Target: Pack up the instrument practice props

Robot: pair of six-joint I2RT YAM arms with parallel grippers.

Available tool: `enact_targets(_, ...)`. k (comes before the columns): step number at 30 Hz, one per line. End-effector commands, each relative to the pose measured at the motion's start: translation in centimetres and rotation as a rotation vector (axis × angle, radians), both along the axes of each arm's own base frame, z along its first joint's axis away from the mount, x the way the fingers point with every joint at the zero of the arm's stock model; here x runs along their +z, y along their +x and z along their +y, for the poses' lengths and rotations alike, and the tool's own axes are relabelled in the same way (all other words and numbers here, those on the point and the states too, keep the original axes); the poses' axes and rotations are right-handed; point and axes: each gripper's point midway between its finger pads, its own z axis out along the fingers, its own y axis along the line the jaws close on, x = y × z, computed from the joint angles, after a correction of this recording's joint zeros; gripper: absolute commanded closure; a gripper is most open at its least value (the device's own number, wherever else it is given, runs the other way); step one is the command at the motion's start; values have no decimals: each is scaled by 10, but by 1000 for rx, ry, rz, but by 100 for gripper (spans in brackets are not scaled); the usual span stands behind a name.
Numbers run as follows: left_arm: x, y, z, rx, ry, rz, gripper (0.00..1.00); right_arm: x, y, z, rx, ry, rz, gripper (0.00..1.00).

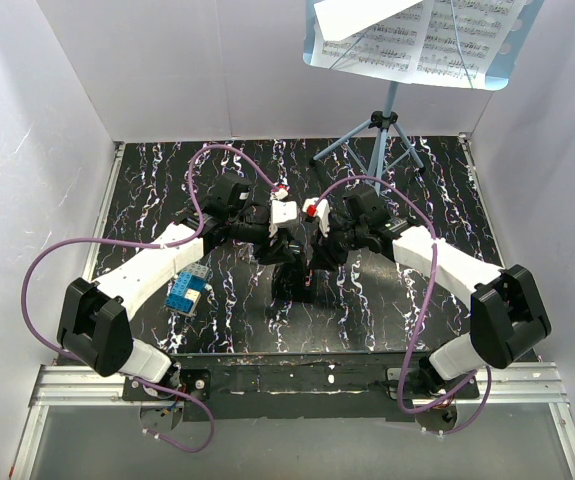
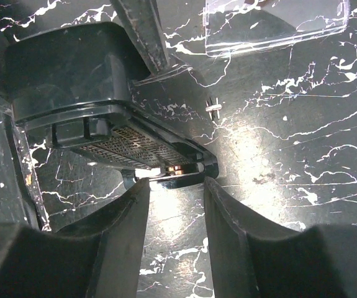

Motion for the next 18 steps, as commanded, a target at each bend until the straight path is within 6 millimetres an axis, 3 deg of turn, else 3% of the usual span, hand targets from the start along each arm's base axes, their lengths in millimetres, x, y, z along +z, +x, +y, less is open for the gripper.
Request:
enact_targets(1,-5,-8,6,13,29,31,100,16,9,11,18,48,-47,54)
enact_targets(7,-7,-8,7,13,32,34,100,18,9,13,20,57,-42,62)
enact_targets(18,-6,-9,7,9,29,30,100,20,11,16,18,67,-37,68)
